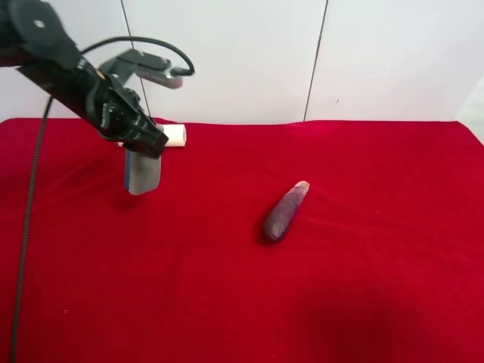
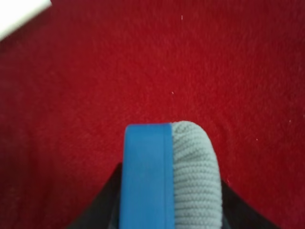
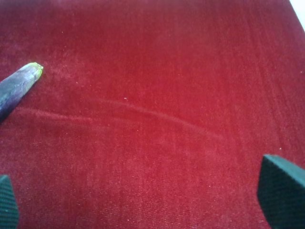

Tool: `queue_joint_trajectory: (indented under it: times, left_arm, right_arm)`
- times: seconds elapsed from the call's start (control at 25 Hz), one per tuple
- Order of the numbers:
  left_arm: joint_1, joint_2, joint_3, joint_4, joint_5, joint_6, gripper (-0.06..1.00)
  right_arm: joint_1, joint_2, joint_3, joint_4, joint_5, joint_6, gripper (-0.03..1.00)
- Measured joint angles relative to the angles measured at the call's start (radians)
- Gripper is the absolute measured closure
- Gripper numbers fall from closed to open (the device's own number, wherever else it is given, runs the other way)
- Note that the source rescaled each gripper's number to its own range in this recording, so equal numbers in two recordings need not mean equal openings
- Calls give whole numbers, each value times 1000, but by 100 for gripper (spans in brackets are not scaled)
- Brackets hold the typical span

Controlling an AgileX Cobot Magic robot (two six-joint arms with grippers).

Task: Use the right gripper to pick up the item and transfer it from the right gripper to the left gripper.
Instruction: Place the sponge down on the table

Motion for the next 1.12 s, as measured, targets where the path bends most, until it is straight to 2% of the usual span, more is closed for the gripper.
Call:
queue_joint_trajectory:
  times: [0.24, 0.48, 0.56, 0.8, 1.12]
  left_arm:
    - [0, 133, -145, 15, 200, -1, 94]
    - [0, 267, -312, 98, 459, -44, 94]
    - [0, 314, -367, 109, 509, -65, 94]
    - [0, 398, -465, 98, 519, -108, 94]
    - [0, 406, -470, 93, 390, -110, 94]
  right_arm:
    - [0, 0, 0, 0, 0, 0, -3]
    - [0, 0, 0, 0, 0, 0, -3]
    - [0, 0, 0, 0, 0, 0, -3]
    - [0, 0, 0, 0, 0, 0, -3]
    - [0, 0, 0, 0, 0, 0, -3]
